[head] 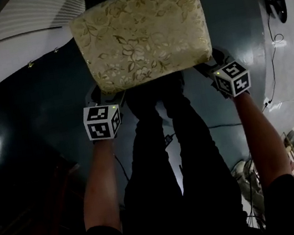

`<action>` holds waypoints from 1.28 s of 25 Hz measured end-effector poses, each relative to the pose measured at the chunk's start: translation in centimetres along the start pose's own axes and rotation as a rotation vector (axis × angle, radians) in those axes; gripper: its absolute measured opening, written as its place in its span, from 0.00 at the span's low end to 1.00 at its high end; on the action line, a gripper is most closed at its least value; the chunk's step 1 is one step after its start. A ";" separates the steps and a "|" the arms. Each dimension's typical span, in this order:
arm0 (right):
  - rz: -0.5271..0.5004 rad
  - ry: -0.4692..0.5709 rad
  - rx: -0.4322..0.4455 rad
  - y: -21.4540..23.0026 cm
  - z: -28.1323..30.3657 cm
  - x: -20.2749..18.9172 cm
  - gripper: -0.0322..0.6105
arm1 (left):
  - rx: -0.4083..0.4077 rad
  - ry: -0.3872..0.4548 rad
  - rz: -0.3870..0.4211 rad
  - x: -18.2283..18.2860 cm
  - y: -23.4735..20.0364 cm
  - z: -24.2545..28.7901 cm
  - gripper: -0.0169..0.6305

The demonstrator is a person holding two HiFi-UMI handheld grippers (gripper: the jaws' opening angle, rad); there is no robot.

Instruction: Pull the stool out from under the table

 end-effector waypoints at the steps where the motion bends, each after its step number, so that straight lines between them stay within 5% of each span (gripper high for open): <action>1: 0.017 -0.023 0.016 -0.2 0.0 0.0 0.45 | -0.001 -0.024 -0.009 0.2 -0.1 -0.3 0.55; 8: 0.140 -0.081 0.039 -0.7 -1.5 -0.5 0.45 | -0.007 -0.069 -0.091 0.5 -0.8 -3.5 0.55; 14: 0.245 0.043 0.091 -1.0 -5.4 -0.3 0.45 | -0.113 -0.012 -0.183 1.3 -0.4 -6.4 0.55; 25: 0.386 0.207 0.215 1.6 -5.8 5.0 0.46 | -0.139 0.031 -0.273 5.3 -1.5 -6.7 0.56; 32: 0.413 0.158 0.162 1.6 -4.2 6.1 0.47 | -0.171 -0.016 -0.282 6.8 -1.5 -4.9 0.58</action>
Point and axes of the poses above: the fingertips, and each gripper's own axes: z forward along the fingers, y to its right, x out of its top, the point moved 10 cm from there along -z, backward along the fingers, and after that the axes turned 5 degrees about -z, right-handed, at the moved point
